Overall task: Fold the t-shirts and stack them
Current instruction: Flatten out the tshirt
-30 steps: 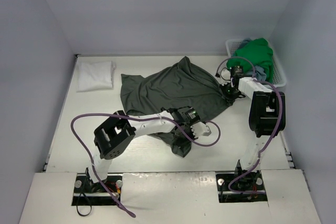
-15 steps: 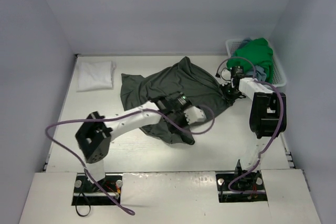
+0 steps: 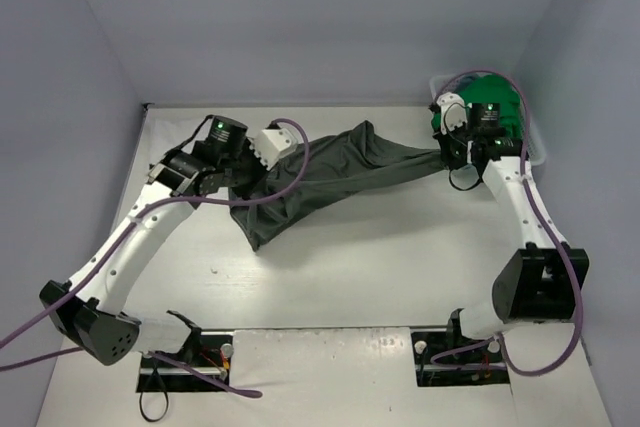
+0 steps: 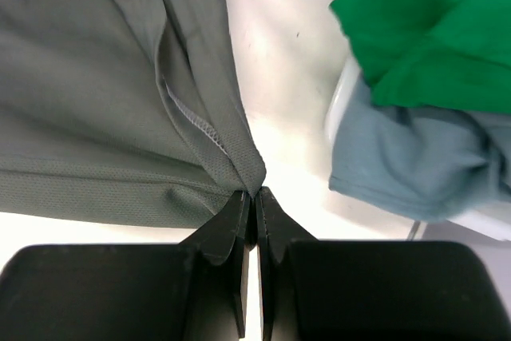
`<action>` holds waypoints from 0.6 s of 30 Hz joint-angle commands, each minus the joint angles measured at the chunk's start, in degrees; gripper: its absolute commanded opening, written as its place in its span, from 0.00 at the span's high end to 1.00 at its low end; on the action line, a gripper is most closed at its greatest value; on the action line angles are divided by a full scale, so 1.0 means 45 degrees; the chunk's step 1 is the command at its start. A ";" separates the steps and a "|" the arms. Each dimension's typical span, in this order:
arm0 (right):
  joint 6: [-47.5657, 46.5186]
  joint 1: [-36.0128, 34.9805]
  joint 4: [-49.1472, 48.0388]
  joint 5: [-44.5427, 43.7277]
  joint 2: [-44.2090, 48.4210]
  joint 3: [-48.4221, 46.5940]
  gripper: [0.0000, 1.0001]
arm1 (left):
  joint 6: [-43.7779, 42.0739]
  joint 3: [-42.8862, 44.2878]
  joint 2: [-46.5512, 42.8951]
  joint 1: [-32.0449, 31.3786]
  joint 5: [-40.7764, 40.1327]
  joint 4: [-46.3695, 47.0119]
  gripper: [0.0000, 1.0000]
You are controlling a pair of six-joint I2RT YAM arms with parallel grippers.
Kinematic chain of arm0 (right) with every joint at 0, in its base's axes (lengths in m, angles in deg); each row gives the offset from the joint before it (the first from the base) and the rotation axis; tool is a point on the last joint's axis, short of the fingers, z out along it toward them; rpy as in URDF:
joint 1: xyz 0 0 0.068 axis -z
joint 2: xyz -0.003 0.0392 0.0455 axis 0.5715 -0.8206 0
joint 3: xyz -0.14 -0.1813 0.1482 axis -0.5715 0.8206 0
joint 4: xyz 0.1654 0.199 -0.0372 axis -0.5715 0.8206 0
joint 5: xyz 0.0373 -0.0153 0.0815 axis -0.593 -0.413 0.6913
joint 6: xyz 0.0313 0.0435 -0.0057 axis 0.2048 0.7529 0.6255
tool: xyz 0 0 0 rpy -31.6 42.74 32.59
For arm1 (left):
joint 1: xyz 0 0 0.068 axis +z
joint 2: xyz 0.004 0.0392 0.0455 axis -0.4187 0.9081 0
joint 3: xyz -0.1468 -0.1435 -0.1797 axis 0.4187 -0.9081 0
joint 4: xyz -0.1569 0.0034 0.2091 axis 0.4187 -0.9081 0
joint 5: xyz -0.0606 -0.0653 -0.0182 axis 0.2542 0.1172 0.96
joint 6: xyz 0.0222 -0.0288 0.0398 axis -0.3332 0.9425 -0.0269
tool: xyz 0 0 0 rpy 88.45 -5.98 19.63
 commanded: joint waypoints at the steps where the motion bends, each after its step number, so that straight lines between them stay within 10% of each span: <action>1: 0.0317 0.0095 0.0321 0.0333 0.1090 -0.0456 1.00 | -0.0438 0.0082 -0.0420 0.0867 -0.0230 -0.0285 1.00; 18: 0.0942 0.1073 0.0399 0.1562 0.4762 -0.1257 1.00 | -0.0849 0.6037 -0.0187 0.5030 -0.1031 -0.1788 1.00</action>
